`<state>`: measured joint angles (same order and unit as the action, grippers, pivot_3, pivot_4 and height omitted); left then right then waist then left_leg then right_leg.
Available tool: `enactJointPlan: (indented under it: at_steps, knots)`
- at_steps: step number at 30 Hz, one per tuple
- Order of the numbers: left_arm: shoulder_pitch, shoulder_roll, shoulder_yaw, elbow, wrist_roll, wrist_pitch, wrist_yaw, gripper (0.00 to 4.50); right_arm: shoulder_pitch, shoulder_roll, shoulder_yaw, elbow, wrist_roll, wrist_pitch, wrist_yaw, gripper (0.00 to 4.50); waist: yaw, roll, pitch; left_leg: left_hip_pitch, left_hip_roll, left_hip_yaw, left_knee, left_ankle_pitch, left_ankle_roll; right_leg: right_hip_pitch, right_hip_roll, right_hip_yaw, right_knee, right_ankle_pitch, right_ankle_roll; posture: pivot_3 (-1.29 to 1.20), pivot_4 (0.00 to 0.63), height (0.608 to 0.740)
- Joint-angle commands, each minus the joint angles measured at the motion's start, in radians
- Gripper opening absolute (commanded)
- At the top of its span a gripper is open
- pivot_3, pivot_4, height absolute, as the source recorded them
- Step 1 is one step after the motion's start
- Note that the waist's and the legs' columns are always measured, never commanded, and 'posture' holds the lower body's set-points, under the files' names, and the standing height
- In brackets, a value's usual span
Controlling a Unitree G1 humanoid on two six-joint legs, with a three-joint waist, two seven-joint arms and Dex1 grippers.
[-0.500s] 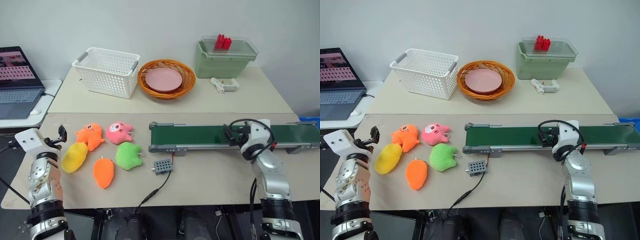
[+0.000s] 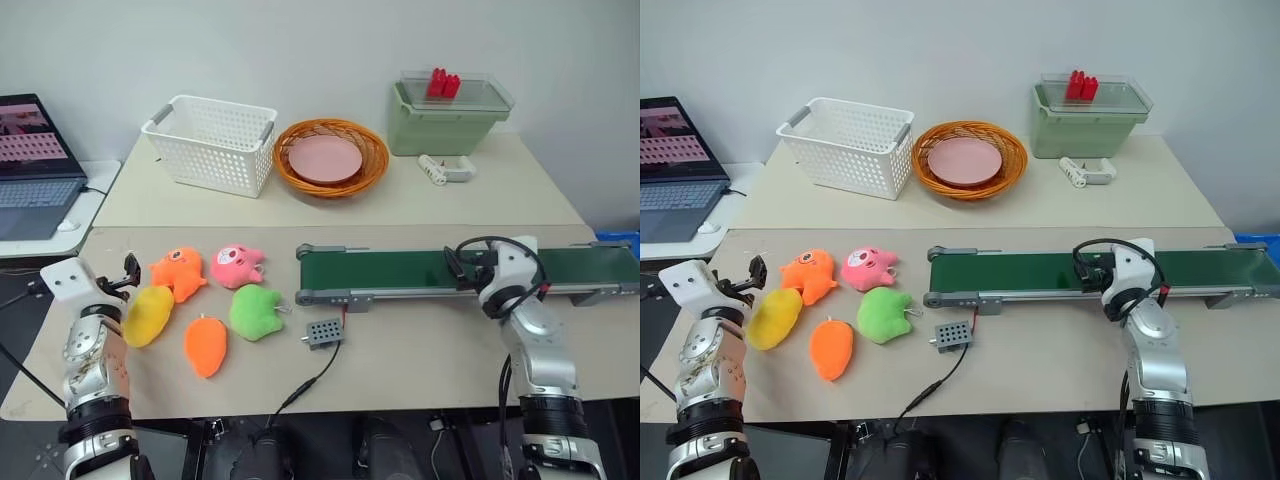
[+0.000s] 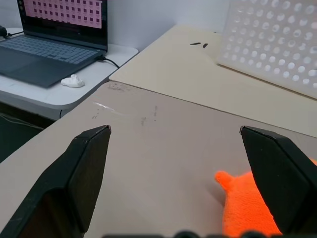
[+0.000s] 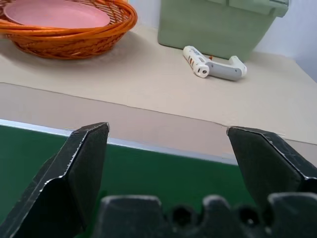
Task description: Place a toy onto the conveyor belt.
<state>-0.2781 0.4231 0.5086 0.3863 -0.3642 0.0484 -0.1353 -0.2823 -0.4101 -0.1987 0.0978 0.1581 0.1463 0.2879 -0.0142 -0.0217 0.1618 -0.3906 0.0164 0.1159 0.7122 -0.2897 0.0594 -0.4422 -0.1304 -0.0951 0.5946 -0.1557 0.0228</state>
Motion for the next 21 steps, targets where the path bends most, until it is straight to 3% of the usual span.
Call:
enactJointPlan:
  at_steps: [1, 10, 16, 21]
  knots:
    - [-0.015, 0.006, 0.003, -0.016, -0.002, -0.009, -0.005, 4.48, -0.033, -0.008, 0.061, -0.136, 0.041, 0.027, 0.094, 4.5, 0.0, 0.0, 0.0, 0.0, 0.0, 0.0, 0.0, 0.0, 0.0, 0.0, 0.0, 0.0, 0.0, 0.0, 0.0, 0.0, 0.15, 0.74]
    - [-0.004, -0.006, -0.003, -0.025, -0.004, -0.006, -0.008, 4.48, 0.013, -0.165, 0.286, -0.537, 0.291, 0.207, 0.555, 4.5, 0.012, 0.0, 0.0, -0.001, 0.0, -0.001, 0.0, -0.001, 0.002, 0.001, 0.0, -0.001, -0.001, 0.0, 0.0, 0.0, 0.15, 0.74]
    - [0.002, -0.005, 0.0, -0.035, -0.006, -0.002, -0.01, 4.48, -0.012, -0.256, 0.349, -0.603, 0.323, 0.242, 0.699, 4.5, 0.023, -0.001, 0.0, -0.001, -0.001, -0.001, 0.001, -0.004, 0.006, 0.001, -0.002, -0.002, -0.002, 0.001, 0.001, 0.0, 0.15, 0.74]
    - [0.045, 0.007, 0.023, -0.105, -0.022, 0.02, -0.008, 4.48, -0.034, -0.253, 0.377, -0.589, 0.297, 0.226, 0.727, 4.5, 0.025, -0.001, 0.0, -0.001, 0.0, -0.001, 0.001, -0.004, 0.006, 0.0, -0.001, -0.002, -0.001, 0.001, 0.0, 0.0, 0.15, 0.74]
